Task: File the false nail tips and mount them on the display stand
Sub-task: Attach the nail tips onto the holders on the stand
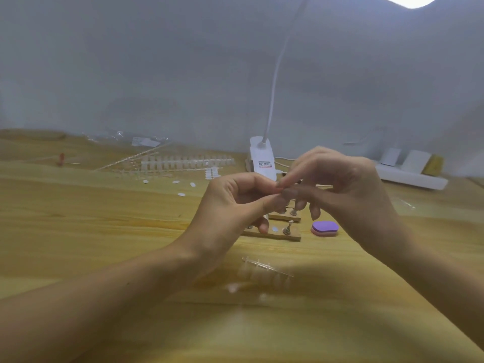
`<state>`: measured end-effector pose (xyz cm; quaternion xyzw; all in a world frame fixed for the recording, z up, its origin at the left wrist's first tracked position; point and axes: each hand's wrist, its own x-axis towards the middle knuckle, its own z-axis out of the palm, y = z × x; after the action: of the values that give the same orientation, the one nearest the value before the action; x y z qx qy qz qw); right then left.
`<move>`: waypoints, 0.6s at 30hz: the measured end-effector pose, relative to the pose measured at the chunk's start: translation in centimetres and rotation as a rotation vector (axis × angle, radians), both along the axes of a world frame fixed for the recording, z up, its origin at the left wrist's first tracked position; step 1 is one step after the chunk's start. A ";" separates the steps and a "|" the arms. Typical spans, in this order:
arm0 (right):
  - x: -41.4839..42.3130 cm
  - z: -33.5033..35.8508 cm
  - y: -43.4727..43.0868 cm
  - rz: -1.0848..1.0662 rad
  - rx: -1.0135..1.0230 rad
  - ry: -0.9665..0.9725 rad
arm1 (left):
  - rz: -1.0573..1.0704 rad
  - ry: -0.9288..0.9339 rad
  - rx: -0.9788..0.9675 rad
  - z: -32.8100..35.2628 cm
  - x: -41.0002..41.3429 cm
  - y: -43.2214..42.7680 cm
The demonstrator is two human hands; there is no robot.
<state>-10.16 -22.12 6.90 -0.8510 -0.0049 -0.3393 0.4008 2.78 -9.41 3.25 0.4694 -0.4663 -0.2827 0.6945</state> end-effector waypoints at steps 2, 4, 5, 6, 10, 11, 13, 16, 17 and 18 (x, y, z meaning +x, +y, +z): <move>0.0 0.1 -0.1 0.006 0.088 0.031 | -0.016 -0.008 -0.013 0.0 0.0 0.0; -0.2 0.1 -0.5 0.037 0.189 0.122 | -0.017 -0.016 -0.017 -0.1 0.0 0.0; -0.4 0.2 -0.9 0.052 0.221 0.177 | -0.015 -0.013 -0.017 -0.2 0.0 0.0; -0.6 0.2 -1.4 0.059 0.235 0.220 | -0.012 -0.004 -0.016 -0.3 0.0 0.0; -2.3 0.0 -4.4 -0.044 0.173 0.357 | 0.020 0.028 -0.021 -0.3 0.2 -0.2; -2.8 -0.3 -5.2 -0.102 0.074 0.410 | 0.024 0.028 -0.023 -0.3 0.2 -0.2; -3.6 -1.5 -6.5 -0.224 -0.144 0.519 | 0.018 0.027 -0.022 -0.4 0.2 -0.2; -4.3 -3.4 -7.3 -0.315 -0.237 0.590 | 0.006 0.022 -0.014 -0.6 0.0 -0.3; -4.5 -3.8 -7.6 -0.333 -0.244 0.572 | 0.006 0.018 -0.011 -0.7 -0.1 -0.3; -4.7 -3.9 -8.0 -0.360 -0.240 0.534 | 0.009 0.013 -0.009 -0.7 0.0 -0.3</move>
<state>-14.84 -30.15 3.05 -0.9380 0.2108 -0.1670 0.2187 2.74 -9.68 2.60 0.4665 -0.4607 -0.2804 0.7010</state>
